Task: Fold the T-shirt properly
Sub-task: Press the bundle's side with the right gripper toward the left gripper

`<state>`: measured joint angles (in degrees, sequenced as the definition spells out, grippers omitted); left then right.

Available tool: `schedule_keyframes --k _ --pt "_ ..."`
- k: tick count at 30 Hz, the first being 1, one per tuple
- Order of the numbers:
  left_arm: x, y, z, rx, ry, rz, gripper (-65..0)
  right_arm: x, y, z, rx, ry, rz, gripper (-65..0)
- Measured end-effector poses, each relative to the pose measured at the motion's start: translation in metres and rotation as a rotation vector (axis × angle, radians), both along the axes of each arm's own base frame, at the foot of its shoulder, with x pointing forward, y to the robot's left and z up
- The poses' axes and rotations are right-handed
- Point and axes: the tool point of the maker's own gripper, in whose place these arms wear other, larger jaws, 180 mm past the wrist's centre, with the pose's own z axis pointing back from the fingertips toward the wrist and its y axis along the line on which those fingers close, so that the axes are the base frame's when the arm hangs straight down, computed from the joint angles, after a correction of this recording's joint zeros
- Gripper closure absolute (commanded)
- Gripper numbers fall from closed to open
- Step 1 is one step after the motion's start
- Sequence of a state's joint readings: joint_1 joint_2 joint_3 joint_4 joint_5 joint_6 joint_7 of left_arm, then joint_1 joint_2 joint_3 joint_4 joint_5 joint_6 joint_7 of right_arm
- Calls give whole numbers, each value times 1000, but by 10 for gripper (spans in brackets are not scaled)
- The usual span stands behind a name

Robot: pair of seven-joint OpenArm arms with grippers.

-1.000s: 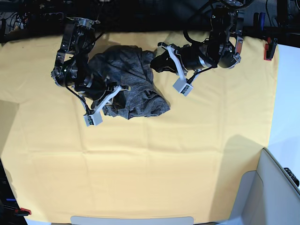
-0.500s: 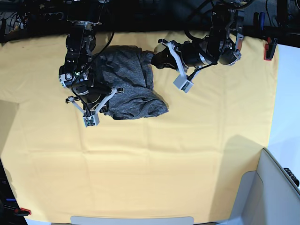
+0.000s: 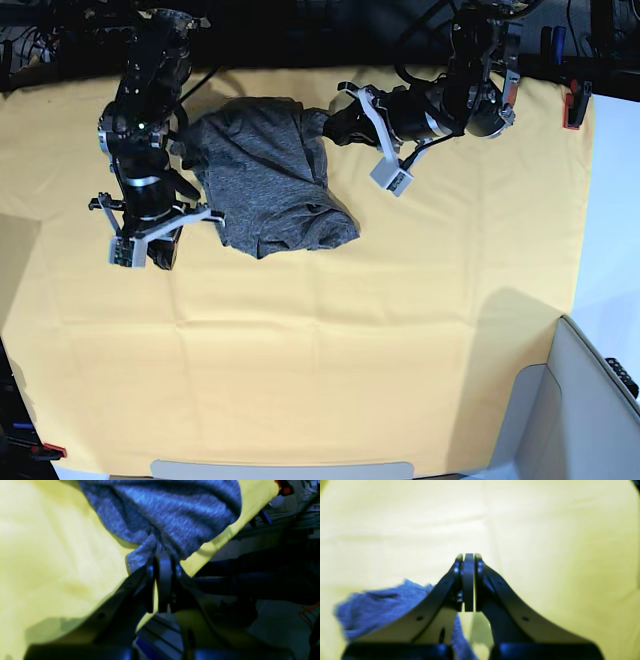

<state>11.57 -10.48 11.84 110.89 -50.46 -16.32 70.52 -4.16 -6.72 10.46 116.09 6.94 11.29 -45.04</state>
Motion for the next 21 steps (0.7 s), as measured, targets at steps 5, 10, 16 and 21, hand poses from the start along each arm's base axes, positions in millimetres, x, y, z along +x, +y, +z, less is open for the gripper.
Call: schedule_keyframes --k 5,10,16,21 --pt "-3 1 -3 4 10 2 -5 -38 53 -32 213 145 280 0" --pt "-3 9 0 31 -8 -4 -5 -54 48 -48 265 206 281 0" --pt "-5 1 26 -20 -98 0 -5 -57 43 -90 281 320 269 0" --pt "-11 -12 26 -33 -94 -38 -5 -30 33 -118 260 372 234 0"
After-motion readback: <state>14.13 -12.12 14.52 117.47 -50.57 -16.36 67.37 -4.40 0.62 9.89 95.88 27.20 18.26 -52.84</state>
